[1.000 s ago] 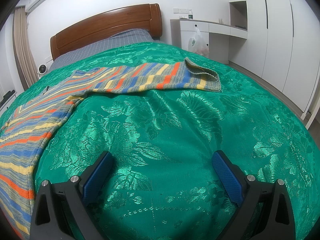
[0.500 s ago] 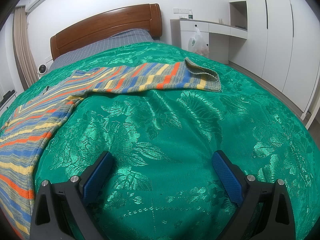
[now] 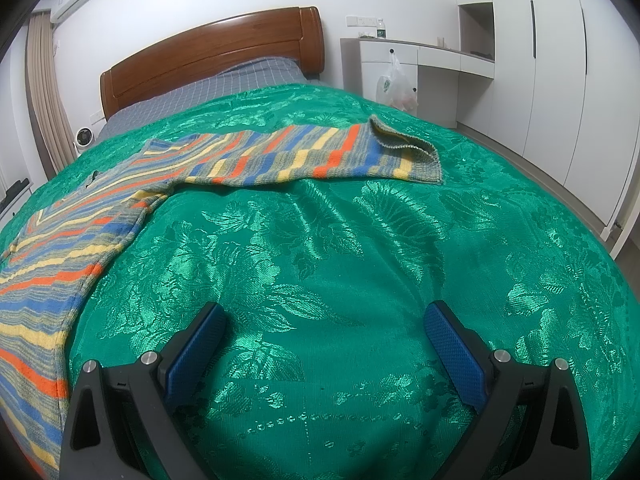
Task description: Fold small clothes
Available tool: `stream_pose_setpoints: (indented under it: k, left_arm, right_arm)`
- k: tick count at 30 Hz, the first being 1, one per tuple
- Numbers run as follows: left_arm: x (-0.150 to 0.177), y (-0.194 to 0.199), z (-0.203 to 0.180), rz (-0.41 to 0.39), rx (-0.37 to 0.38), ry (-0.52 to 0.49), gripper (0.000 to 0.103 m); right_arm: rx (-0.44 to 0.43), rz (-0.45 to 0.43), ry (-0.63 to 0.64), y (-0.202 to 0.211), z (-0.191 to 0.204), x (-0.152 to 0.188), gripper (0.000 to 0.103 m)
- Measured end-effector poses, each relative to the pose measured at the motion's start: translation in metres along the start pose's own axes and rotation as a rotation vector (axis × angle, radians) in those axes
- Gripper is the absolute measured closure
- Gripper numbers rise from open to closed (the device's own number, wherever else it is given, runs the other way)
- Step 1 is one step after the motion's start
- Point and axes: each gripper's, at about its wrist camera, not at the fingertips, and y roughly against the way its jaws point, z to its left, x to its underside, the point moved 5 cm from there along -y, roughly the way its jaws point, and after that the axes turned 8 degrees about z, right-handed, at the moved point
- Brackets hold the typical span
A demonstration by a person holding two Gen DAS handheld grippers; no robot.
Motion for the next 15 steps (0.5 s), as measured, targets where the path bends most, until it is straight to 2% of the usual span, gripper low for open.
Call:
stream_pose_setpoints:
  k: [3,4,6,7,10,11,12,13,14,15]
  left_arm:
    - [-0.004,0.011,0.004,0.01,0.06,0.014,0.0]
    - [-0.004,0.017,0.006,-0.003,0.087,0.028,0.0]
    - [-0.005,0.026,0.009,-0.017,0.145,0.052,0.0]
    - [-0.006,0.03,0.011,-0.026,0.166,0.062,0.0]
    - [-0.008,0.035,0.01,-0.05,0.168,0.06,0.0]
    - [-0.009,0.035,0.009,-0.055,0.16,0.053,0.0]
    - [-0.009,0.035,0.007,-0.057,0.151,0.046,0.0]
    - [-0.009,0.032,0.005,-0.053,0.139,0.037,0.0]
    - [-0.009,0.029,0.002,-0.045,0.127,0.029,0.0]
    - [-0.008,0.028,0.001,-0.04,0.119,0.025,0.0]
  right_arm:
    - [0.002,0.082,0.03,0.002,0.001,-0.008,0.004]
    - [-0.046,0.125,0.023,0.006,-0.003,-0.016,0.004]
    - [-0.156,0.113,-0.052,0.022,-0.021,-0.035,0.004]
    - [-0.184,0.096,-0.093,0.028,-0.032,-0.045,0.004]
    - [-0.296,0.055,-0.284,0.038,-0.085,-0.084,0.004]
    - [-0.323,0.067,-0.348,0.035,-0.1,-0.093,0.005]
    - [-0.351,0.091,-0.405,0.028,-0.112,-0.101,0.011]
    - [-0.395,0.144,-0.462,0.015,-0.124,-0.109,0.02]
    - [-0.397,0.209,-0.489,0.001,-0.134,-0.114,0.025]
    - [-0.363,0.244,-0.482,-0.008,-0.138,-0.116,0.026]
